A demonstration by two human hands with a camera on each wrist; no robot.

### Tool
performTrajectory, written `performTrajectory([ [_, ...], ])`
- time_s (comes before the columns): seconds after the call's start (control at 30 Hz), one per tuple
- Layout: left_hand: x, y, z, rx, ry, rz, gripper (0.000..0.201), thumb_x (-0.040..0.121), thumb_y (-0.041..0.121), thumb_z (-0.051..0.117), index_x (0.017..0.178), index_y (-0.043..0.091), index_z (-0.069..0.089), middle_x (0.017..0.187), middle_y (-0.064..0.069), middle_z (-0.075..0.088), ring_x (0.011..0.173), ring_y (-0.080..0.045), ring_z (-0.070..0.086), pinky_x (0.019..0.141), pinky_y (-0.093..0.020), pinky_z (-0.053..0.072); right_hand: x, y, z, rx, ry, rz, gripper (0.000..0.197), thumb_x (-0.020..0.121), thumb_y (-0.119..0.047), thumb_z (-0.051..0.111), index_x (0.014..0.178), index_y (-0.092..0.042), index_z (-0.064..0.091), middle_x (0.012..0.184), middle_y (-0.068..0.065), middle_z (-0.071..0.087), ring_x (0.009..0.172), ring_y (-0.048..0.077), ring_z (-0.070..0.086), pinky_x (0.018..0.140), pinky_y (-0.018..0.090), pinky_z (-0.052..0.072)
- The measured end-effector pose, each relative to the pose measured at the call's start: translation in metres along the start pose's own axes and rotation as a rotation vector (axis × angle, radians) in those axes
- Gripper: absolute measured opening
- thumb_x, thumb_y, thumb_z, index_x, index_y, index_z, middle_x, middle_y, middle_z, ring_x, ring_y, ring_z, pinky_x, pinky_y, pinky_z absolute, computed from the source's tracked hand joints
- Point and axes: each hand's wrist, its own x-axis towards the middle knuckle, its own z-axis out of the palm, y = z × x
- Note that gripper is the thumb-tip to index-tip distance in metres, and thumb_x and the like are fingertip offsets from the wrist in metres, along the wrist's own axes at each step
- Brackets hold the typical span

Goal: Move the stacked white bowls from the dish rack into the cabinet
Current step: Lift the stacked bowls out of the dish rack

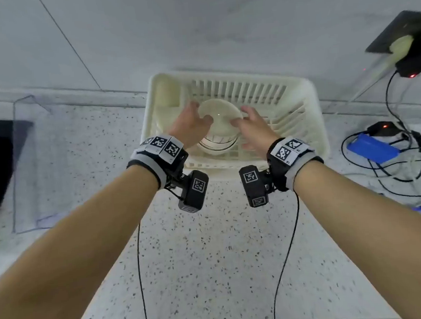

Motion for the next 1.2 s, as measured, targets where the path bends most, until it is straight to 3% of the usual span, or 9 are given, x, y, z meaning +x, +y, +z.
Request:
performTrajectory([
  [0.07, 0.008, 0.0, 0.003, -0.001, -0.065, -0.017, 0.057, 0.098, 0.028, 0.048, 0.15, 0.012, 0.03, 0.126, -0.015, 0.059, 0.1, -0.032, 0.063, 0.077, -0.04, 0.053, 0.013, -0.002, 0.004, -0.019, -0.065, 0.056, 0.057, 0.098, -0.018, 0.054, 0.15, -0.022, 0.033, 0.123, 0.003, 0.047, 0.107, 0.021, 0.051, 0.097, 0.05, 0.052],
  [0.13, 0.014, 0.0, 0.004, -0.031, -0.1, -0.054, 0.056, 0.099, 0.026, 0.047, 0.151, 0.018, 0.028, 0.123, -0.011, 0.056, 0.099, -0.029, 0.06, 0.083, -0.046, 0.057, 0.026, 0.0, 0.007, 0.012, -0.102, 0.133, 0.057, 0.096, -0.014, 0.052, 0.149, -0.025, 0.033, 0.126, 0.006, 0.045, 0.114, 0.028, 0.048, 0.093, 0.056, 0.055],
  [0.33, 0.025, -0.003, 0.001, -0.201, -0.184, -0.213, 0.054, 0.096, 0.032, 0.049, 0.149, 0.031, 0.038, 0.134, -0.005, 0.047, 0.12, -0.03, 0.05, 0.083, -0.057, 0.061, 0.044, 0.006, 0.012, 0.227, -0.111, 0.327, 0.046, 0.098, -0.009, 0.047, 0.143, -0.015, 0.04, 0.123, 0.019, 0.055, 0.116, 0.044, 0.06, 0.092, 0.059, 0.054],
  [0.47, 0.024, -0.003, -0.001, -0.222, -0.21, -0.19, 0.057, 0.096, 0.034, 0.05, 0.15, 0.03, 0.036, 0.137, -0.006, 0.045, 0.122, -0.031, 0.048, 0.082, -0.058, 0.061, 0.043, 0.007, 0.013, 0.311, -0.09, 0.36, 0.025, 0.098, -0.01, 0.046, 0.122, -0.014, 0.043, 0.133, 0.024, 0.054, 0.117, 0.046, 0.06, 0.096, 0.064, 0.051],
  [0.57, 0.02, 0.0, -0.003, -0.221, -0.222, -0.147, 0.055, 0.099, 0.037, 0.048, 0.152, 0.027, 0.035, 0.139, -0.007, 0.045, 0.123, -0.029, 0.048, 0.083, -0.058, 0.061, 0.039, 0.009, 0.01, 0.341, -0.071, 0.342, 0.025, 0.098, -0.01, 0.044, 0.122, -0.016, 0.043, 0.127, 0.021, 0.056, 0.115, 0.046, 0.061, 0.095, 0.065, 0.051],
  [0.7, 0.004, 0.007, -0.005, -0.182, -0.228, 0.0, 0.06, 0.101, 0.055, 0.042, 0.153, 0.027, 0.034, 0.142, -0.004, 0.047, 0.127, -0.026, 0.049, 0.082, -0.052, 0.063, 0.027, 0.014, -0.001, 0.368, -0.055, 0.287, 0.043, 0.097, -0.01, 0.043, 0.14, -0.014, 0.044, 0.107, 0.014, 0.058, 0.11, 0.046, 0.062, 0.09, 0.062, 0.055],
  [0.83, -0.019, 0.015, -0.006, -0.252, -0.286, 0.145, 0.069, 0.1, 0.062, 0.033, 0.159, 0.028, 0.02, 0.162, -0.007, 0.03, 0.141, -0.027, 0.039, 0.098, -0.058, 0.053, 0.001, 0.006, -0.02, 0.419, -0.005, 0.26, 0.046, 0.096, -0.013, 0.048, 0.141, -0.015, 0.045, 0.121, 0.02, 0.059, 0.106, 0.049, 0.064, 0.079, 0.063, 0.059],
  [0.97, -0.047, 0.023, -0.005, -0.418, -0.355, 0.218, 0.115, 0.064, 0.09, 0.052, 0.159, 0.038, 0.011, 0.167, -0.003, 0.017, 0.146, -0.025, 0.029, 0.101, -0.064, 0.047, -0.035, -0.005, -0.038, 0.462, 0.005, 0.25, 0.046, 0.091, -0.016, 0.055, 0.137, -0.011, 0.049, 0.125, 0.025, 0.065, 0.097, 0.048, 0.071, 0.069, 0.054, 0.062],
  [1.2, -0.107, 0.025, 0.001, -0.457, -0.406, 0.344, 0.119, 0.061, 0.068, 0.081, 0.156, 0.044, 0.012, 0.157, -0.011, 0.034, 0.135, -0.034, 0.05, 0.098, -0.06, 0.052, -0.114, -0.005, -0.061, 0.477, -0.032, 0.176, 0.042, 0.093, -0.013, 0.055, 0.134, -0.012, 0.049, 0.122, 0.022, 0.063, 0.098, 0.045, 0.069, 0.079, 0.059, 0.061],
])
